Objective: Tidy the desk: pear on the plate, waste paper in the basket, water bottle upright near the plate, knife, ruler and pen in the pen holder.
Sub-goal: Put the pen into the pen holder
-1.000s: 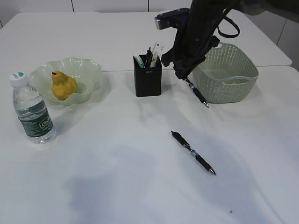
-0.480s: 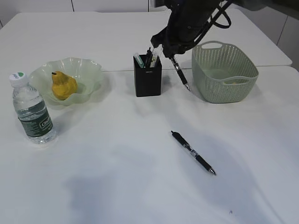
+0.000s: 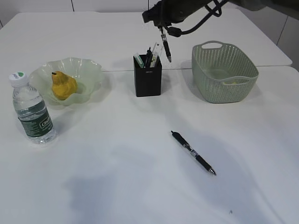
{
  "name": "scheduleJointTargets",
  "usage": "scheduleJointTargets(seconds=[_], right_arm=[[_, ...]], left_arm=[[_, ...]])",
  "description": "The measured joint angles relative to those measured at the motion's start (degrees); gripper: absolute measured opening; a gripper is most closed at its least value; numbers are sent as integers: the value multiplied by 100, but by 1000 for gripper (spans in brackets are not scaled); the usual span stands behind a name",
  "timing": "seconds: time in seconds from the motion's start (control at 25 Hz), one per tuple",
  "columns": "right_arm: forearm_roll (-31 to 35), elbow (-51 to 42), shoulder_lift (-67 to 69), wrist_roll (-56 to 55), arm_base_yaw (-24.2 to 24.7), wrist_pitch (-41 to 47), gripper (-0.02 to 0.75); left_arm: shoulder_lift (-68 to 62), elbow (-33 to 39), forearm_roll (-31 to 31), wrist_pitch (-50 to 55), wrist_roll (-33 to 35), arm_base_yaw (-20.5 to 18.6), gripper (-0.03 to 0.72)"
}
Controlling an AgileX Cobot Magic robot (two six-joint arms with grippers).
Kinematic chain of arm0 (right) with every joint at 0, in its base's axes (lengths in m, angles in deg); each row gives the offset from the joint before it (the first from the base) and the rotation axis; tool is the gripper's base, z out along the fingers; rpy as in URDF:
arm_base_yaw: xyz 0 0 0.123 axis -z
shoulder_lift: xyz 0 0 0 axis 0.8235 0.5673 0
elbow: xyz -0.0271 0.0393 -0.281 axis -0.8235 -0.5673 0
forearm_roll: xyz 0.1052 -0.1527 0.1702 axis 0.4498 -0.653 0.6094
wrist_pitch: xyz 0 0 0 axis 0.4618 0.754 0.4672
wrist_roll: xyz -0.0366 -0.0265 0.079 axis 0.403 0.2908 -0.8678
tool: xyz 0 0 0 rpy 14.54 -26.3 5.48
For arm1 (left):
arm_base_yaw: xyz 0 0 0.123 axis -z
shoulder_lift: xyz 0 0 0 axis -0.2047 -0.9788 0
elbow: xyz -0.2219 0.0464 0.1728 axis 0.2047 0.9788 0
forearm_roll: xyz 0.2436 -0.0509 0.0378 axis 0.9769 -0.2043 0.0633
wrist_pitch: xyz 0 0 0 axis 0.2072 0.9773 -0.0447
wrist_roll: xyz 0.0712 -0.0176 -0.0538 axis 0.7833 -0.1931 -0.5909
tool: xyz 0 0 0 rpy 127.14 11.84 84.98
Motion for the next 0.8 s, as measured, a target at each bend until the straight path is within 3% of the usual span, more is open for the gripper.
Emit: scheduleJointTargets(seconds=[0.52, 0.8], right_arm=[[286, 0, 400, 10, -53, -1491, 113], [353, -49, 535, 10, -155, -1687, 113]], left_arm=[[0, 0, 0, -8, 0, 0, 239], [0, 0, 0, -33, 0, 0, 239]])
